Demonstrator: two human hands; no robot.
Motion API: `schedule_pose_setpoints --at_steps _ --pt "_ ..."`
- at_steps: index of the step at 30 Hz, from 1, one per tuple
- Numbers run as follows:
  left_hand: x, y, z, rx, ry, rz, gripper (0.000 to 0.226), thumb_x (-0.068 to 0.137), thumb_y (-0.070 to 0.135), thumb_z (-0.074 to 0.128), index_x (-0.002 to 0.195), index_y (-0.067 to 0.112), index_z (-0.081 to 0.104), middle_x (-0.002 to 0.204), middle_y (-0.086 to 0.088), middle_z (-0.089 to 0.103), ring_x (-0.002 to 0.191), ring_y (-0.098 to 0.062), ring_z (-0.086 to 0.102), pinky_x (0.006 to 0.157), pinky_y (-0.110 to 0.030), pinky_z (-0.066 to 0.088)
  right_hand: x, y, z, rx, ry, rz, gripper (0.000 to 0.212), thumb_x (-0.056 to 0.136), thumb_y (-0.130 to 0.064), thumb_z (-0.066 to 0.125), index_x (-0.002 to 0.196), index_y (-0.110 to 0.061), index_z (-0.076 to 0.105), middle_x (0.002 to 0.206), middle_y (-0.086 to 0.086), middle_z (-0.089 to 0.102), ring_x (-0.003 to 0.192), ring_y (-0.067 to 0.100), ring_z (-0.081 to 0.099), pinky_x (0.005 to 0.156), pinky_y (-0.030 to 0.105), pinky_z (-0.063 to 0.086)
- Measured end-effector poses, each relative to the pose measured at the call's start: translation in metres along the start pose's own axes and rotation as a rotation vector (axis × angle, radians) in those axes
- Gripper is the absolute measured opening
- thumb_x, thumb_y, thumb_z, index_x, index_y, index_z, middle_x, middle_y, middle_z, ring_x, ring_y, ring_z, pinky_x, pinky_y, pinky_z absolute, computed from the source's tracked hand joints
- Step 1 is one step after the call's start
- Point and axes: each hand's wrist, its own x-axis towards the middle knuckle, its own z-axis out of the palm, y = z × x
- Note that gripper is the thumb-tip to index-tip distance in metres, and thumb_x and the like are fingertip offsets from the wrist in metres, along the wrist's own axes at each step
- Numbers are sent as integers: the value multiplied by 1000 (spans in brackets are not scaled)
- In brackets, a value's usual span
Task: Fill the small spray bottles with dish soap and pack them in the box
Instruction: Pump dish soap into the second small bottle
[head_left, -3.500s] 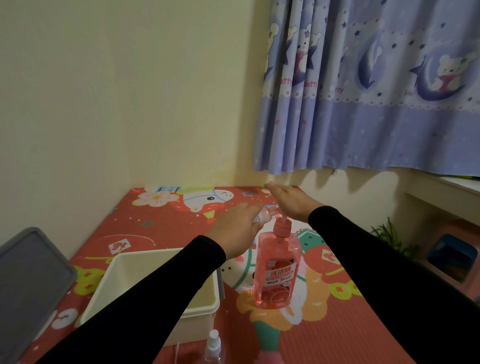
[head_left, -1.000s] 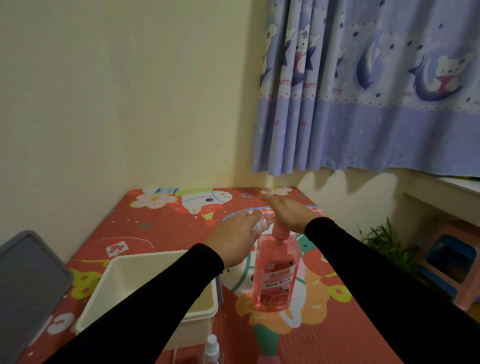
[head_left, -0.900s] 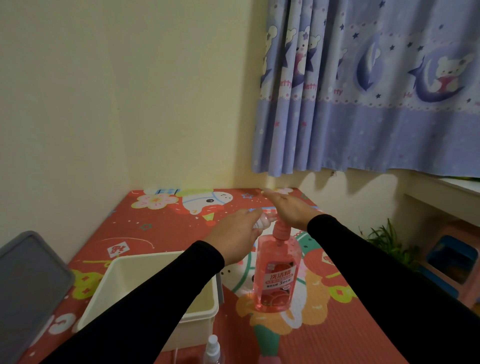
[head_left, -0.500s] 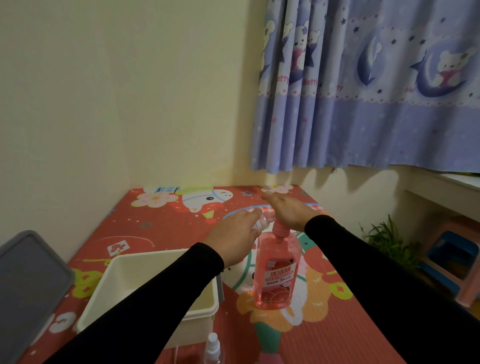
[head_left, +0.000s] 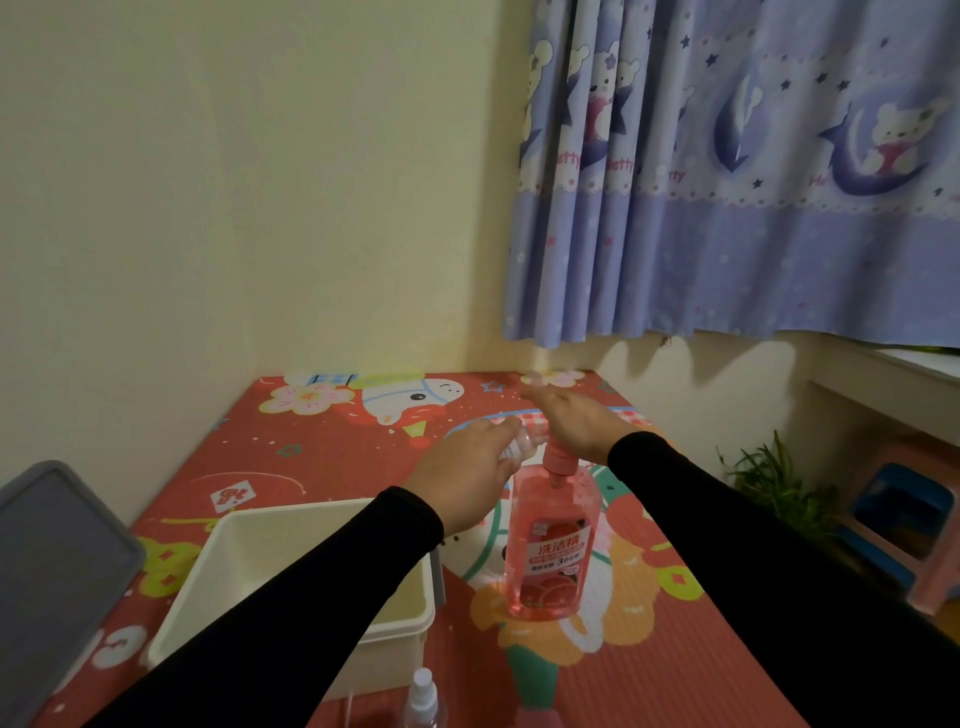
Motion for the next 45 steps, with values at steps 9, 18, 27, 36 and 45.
schedule_pose_setpoints --at_steps 9,18,27,36,45 --pt "7 -2 -8 -60 49 25 35 100 29 46 134 23 44 124 -2 55 114 -22 50 84 -27 35 2 -5 -18 63 72 -23 82 83 -68 10 139 -22 48 148 5 45 136 20 40 113 37 30" --pt "-1 -3 1 -52 8 -7 42 101 29 43 142 20 38 135 -7 50 121 -24 48 97 -35 40 2 2 1 -17 4 9 54 102 -40 16 144 -17 42 150 11 41 138 26 39 114 39 29" --pt "1 -6 -5 -90 22 21 41 101 30 44 141 24 37 131 -4 51 119 -22 47 94 -31 39 -2 -5 -14 107 65 -7 55 100 -48 21 140 -19 47 148 6 44 136 22 40 113 37 29" --pt "-1 -6 4 -82 -17 -6 49 102 31 42 148 22 30 142 -6 44 130 -23 40 101 -31 33 -2 0 -3 62 14 -7 56 102 -44 15 144 -20 43 152 5 39 140 21 35 116 36 25" --pt "2 -8 1 -104 14 7 43 101 30 43 143 24 35 138 -4 49 126 -22 45 96 -30 36 -3 -6 -11 143 46 -35 53 102 -45 20 139 -21 49 148 1 44 138 18 38 114 33 26"
